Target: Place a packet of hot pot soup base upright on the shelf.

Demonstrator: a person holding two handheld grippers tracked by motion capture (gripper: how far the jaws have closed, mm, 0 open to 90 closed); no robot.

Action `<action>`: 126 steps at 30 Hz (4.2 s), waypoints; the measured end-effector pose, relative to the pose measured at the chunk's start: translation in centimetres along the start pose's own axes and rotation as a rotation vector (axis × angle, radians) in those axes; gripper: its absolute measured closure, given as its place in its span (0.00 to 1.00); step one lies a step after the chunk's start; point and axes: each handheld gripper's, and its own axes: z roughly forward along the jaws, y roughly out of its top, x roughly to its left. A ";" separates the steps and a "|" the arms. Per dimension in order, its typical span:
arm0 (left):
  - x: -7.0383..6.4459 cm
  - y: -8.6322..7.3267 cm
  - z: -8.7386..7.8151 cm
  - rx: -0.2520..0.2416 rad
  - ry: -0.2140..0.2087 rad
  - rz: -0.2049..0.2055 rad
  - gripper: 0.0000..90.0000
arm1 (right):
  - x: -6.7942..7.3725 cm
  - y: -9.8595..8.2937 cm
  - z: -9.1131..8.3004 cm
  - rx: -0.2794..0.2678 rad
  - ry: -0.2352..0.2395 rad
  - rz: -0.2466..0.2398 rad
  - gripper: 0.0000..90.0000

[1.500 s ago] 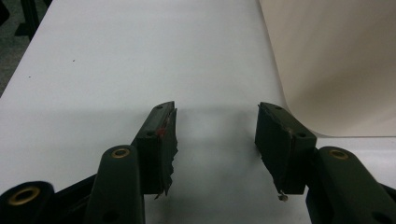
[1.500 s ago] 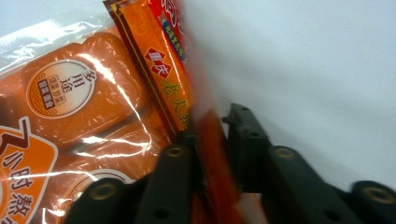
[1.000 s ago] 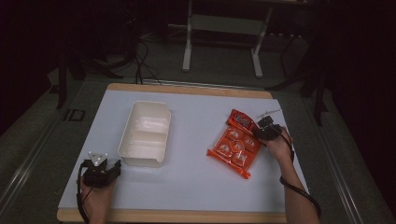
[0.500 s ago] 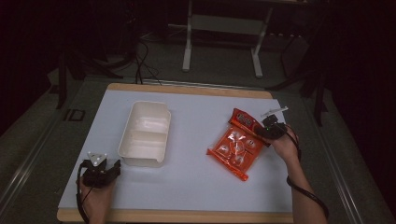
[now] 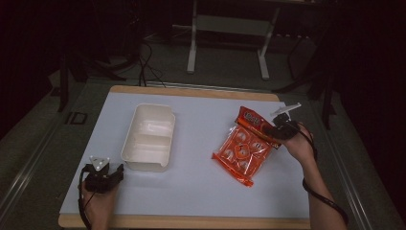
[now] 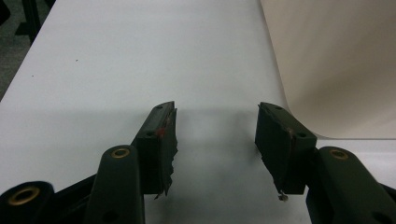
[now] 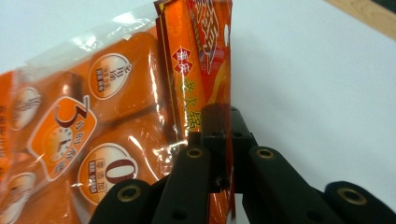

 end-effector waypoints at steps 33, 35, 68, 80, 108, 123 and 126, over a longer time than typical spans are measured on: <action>0.0 0.0 0.0 0.000 0.001 -0.001 0.54 | 2.7 4.8 -6.4 -0.216 0.093 -0.088 1.00; 0.0 0.0 0.0 0.000 0.002 0.000 0.53 | 2.9 5.0 -6.4 -0.206 0.116 -0.096 1.00; 0.1 0.0 0.0 -0.003 -0.001 -0.005 0.53 | 4.4 8.7 -6.5 -0.084 0.436 -0.161 0.99; 0.0 0.0 0.0 0.000 0.001 0.000 0.53 | 4.9 8.7 -5.4 0.008 0.415 -0.182 0.88; 0.0 0.0 0.0 0.001 0.002 0.001 0.53 | 7.7 9.9 -4.1 0.162 0.149 -0.287 1.00; 0.1 0.0 -0.1 -0.008 0.005 -0.007 0.53 | 7.9 10.1 -5.1 0.017 0.222 -0.222 1.00; 0.1 0.0 -0.1 -0.007 0.002 -0.009 0.53 | 8.4 10.5 -4.9 -0.007 0.227 -0.217 1.00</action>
